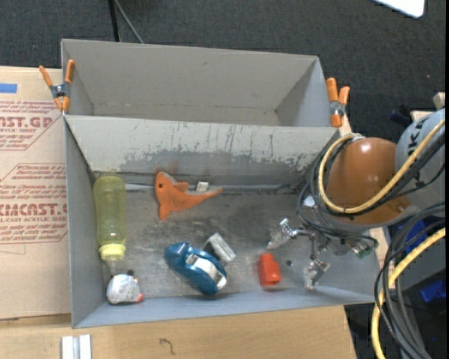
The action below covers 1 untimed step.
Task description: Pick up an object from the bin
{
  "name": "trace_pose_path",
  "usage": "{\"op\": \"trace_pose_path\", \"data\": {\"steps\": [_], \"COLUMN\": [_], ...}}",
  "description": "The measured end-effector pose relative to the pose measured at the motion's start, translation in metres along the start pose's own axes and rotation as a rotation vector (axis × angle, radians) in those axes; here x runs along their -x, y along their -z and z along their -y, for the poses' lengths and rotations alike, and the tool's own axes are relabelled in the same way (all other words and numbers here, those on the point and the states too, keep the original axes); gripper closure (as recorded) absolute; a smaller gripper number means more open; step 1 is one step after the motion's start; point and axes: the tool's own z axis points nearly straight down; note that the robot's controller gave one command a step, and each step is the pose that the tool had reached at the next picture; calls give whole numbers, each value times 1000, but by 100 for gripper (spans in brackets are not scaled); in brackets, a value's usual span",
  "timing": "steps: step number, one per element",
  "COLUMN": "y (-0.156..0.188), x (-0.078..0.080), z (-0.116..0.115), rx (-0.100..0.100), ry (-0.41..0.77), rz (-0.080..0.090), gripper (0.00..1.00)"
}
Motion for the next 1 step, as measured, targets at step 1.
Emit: {"op": "trace_pose_path", "data": {"steps": [1], "y": [0], "x": [0], "z": [0], "rx": [0], "ry": [1], "rz": [0], "gripper": [0]}}
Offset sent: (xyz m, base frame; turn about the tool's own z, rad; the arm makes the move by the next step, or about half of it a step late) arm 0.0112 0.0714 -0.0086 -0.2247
